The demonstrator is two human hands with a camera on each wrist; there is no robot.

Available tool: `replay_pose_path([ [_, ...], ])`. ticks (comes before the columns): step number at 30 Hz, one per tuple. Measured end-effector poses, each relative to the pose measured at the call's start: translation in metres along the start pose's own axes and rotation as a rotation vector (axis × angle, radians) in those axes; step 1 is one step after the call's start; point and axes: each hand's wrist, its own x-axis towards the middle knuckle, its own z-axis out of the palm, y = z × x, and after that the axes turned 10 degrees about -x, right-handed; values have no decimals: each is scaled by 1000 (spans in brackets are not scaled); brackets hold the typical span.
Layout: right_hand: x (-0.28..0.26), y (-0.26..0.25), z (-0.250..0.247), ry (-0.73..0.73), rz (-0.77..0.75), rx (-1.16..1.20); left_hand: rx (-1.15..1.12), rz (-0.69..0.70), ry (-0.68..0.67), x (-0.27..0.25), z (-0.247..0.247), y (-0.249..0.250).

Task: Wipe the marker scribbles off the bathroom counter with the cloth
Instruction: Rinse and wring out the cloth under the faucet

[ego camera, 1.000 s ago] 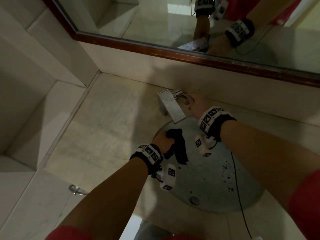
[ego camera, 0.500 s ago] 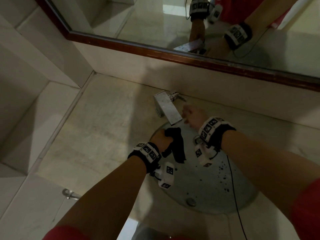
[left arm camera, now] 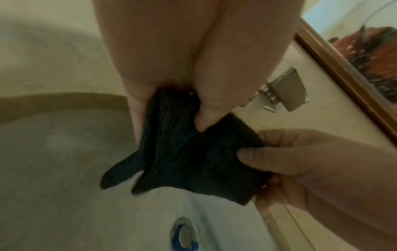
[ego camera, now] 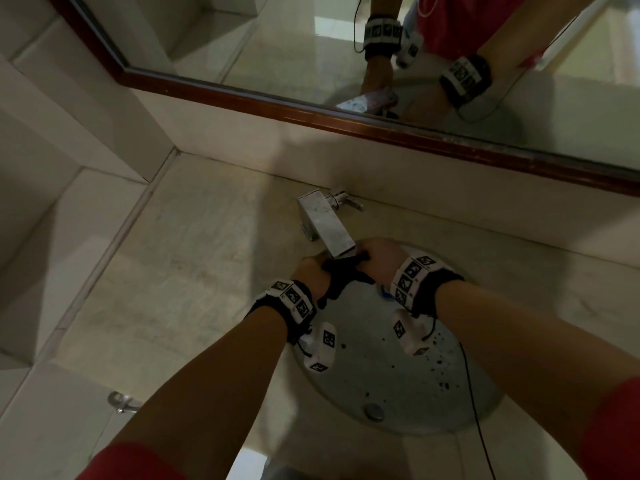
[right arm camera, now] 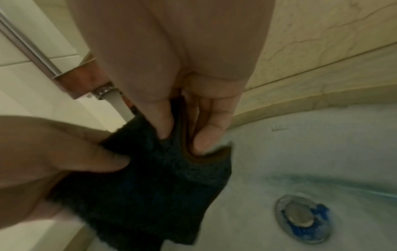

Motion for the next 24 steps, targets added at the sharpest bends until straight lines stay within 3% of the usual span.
replay_pose_path([
  [4,3,-6,3,24,50,91,-5,-39,196,2,-4,3],
  [7,2,-13,8,-27,88,240,-97,-26,218,1,1,2],
  [13,2,-20,10,-206,235,656,-558,-50,121,-11,8,12],
  [15,-3,-20,7,-216,197,662,-774,-92,59,-17,7,13],
  [16,-5,-21,4,-199,156,559,-816,-91,42,-17,6,12],
  [18,-7,-21,0,-115,122,359,-807,-82,63,-19,3,9],
  [21,-5,-18,-2,-86,148,386,-602,-23,101,-15,1,1],
  [24,-3,-18,-6,-132,151,400,-483,60,-42,-18,0,6],
])
